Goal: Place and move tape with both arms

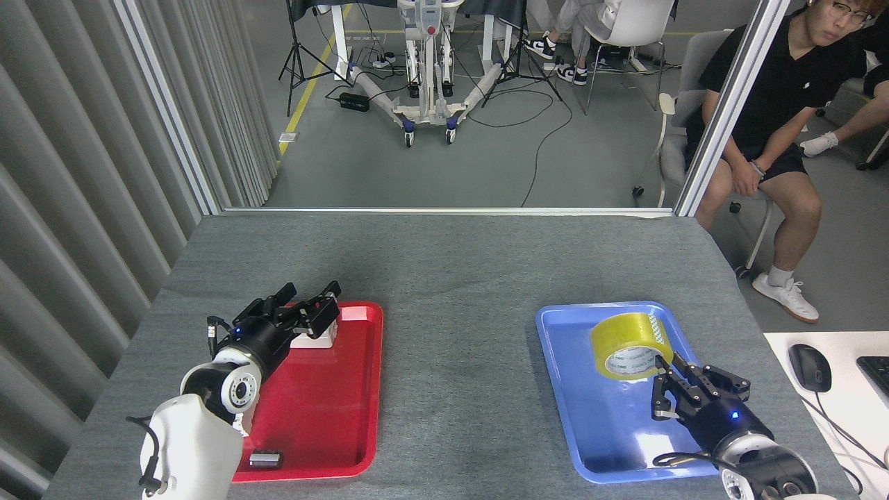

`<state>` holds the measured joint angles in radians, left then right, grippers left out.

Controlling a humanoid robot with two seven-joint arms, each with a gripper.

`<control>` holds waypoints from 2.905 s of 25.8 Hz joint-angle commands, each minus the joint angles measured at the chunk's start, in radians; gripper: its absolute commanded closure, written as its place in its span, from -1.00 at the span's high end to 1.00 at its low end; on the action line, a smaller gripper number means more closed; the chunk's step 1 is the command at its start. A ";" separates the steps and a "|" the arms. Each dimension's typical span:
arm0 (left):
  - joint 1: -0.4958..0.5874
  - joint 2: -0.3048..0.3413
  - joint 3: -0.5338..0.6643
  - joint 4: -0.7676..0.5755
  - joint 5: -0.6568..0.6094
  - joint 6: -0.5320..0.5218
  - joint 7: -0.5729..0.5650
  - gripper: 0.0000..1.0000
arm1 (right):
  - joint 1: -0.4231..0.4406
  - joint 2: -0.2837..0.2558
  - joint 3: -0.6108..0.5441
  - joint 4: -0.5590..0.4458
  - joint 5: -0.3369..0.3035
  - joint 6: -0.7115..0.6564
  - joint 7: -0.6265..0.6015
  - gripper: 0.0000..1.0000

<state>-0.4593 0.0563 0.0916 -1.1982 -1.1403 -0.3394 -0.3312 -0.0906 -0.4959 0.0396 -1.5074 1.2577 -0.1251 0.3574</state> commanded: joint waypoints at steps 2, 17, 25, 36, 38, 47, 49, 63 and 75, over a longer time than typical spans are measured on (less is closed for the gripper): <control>0.007 -0.012 -0.108 0.002 -0.219 0.189 0.351 0.81 | -0.069 -0.024 -0.035 0.003 -0.282 0.005 0.301 -1.00; 0.215 0.079 -0.191 -0.084 -0.266 0.238 0.445 0.98 | -0.121 -0.070 -0.013 0.081 -0.543 0.173 0.747 -1.00; 0.278 0.100 -0.185 -0.123 -0.257 0.250 0.436 0.98 | -0.129 -0.102 0.011 0.107 -0.630 0.272 0.767 -1.00; 0.306 0.100 -0.150 -0.127 -0.245 0.250 0.448 0.98 | -0.147 -0.099 0.011 0.136 -0.635 0.338 0.759 -1.00; 0.307 0.102 -0.150 -0.127 -0.245 0.250 0.448 0.98 | -0.149 -0.093 0.010 0.153 -0.632 0.344 0.753 -1.00; 0.312 0.106 -0.148 -0.124 -0.245 0.250 0.443 0.98 | -0.161 -0.085 0.011 0.228 -0.617 0.344 0.658 -0.85; 0.312 0.106 -0.148 -0.123 -0.245 0.250 0.443 0.99 | -0.161 -0.087 0.011 0.228 -0.617 0.343 0.635 -0.80; 0.312 0.106 -0.147 -0.126 -0.243 0.247 0.440 0.99 | -0.166 -0.081 0.033 0.228 -0.617 0.335 0.554 -0.46; 0.298 0.106 -0.147 -0.124 -0.243 0.247 0.436 0.99 | -0.164 -0.067 0.046 0.216 -0.617 0.323 0.512 -0.41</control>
<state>-0.1596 0.1626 -0.0553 -1.3235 -1.3846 -0.0932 0.1048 -0.2532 -0.5642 0.0841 -1.2823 0.6413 0.2063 0.8844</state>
